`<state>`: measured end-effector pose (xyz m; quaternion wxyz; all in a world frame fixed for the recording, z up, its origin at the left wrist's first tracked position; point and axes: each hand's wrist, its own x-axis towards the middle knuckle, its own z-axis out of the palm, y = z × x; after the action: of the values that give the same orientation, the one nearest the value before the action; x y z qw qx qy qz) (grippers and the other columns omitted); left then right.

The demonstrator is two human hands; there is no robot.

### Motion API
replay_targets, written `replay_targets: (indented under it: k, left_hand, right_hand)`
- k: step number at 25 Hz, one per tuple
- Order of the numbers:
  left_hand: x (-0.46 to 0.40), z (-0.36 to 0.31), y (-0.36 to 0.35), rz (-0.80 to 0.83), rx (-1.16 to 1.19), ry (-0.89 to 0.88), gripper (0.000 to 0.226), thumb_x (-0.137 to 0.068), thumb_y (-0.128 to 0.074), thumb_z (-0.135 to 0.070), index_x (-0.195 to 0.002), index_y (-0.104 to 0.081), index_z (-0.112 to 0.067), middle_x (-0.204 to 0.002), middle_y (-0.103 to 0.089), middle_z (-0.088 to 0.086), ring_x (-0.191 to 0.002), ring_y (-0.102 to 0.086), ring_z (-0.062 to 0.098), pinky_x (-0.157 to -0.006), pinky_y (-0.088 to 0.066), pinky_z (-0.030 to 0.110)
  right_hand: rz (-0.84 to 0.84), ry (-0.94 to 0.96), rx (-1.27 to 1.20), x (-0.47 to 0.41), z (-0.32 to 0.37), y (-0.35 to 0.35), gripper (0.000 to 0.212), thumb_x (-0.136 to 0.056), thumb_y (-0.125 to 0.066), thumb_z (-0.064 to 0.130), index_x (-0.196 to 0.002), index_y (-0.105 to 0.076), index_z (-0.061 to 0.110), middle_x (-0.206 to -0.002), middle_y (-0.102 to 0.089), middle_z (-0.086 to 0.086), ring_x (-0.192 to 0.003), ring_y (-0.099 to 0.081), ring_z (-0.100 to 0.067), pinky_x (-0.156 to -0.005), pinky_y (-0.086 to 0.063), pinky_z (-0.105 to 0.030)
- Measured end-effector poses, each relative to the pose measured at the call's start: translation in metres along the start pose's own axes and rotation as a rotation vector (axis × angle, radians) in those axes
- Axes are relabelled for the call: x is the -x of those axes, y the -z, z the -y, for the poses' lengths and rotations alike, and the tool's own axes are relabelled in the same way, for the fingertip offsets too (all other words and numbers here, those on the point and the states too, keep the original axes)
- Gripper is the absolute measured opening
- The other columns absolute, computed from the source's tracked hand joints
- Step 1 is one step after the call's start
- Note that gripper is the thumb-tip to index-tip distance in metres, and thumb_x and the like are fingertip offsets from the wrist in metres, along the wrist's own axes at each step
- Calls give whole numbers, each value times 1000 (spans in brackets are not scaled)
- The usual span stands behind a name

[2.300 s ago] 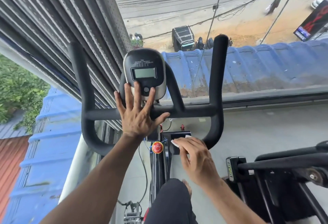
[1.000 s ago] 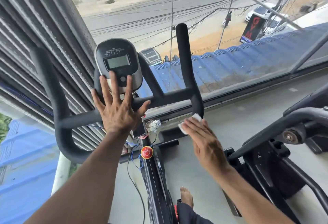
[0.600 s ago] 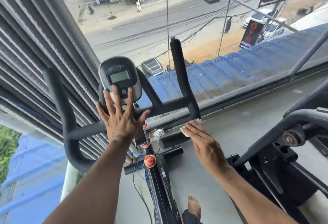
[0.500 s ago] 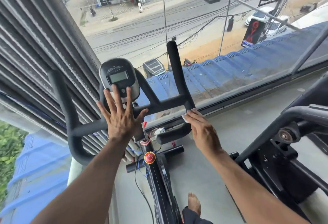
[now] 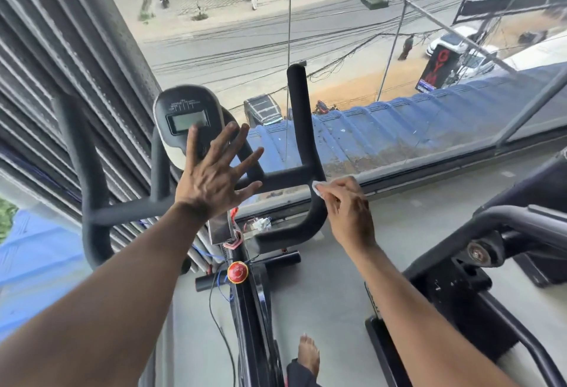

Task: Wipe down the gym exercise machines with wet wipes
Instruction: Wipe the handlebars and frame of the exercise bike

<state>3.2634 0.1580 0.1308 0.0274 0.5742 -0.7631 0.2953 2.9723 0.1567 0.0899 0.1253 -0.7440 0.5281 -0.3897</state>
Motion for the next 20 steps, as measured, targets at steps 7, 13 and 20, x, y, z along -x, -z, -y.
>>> replay_targets:
  k: [7, 13, 20]
  left_hand:
    - [0, 1, 2, -7, -7, 8, 73, -96, -25, -78, -159, -35, -43, -174, -14, 1, -161, 3, 21, -121, 17, 67]
    - [0, 0, 2, 9, -35, 27, 73, -96, -21, -80, -160, -31, -46, -174, -10, -1, -156, 25, 18, -119, 20, 66]
    - [-1, -1, 0, -47, -27, 24, 73, -94, -24, -81, -157, -31, -44, -173, -14, -1, -157, 22, 17, -121, 16, 67]
  right_hand:
    - [199, 212, 180, -9, 2, 7, 23, -90, -70, -1, -107, -77, 13, -92, -53, -3, -79, -59, -25, -68, -56, -35]
    - [336, 343, 264, -39, 3, 15, 16, -89, -71, -3, -101, -77, 6, -91, -56, -3, -76, -61, -24, -77, -58, -33]
    - [222, 235, 28, -42, -11, 10, 16, -95, -66, 3, -100, -77, 13, -96, -63, -1, -81, -65, -17, -79, -56, -31]
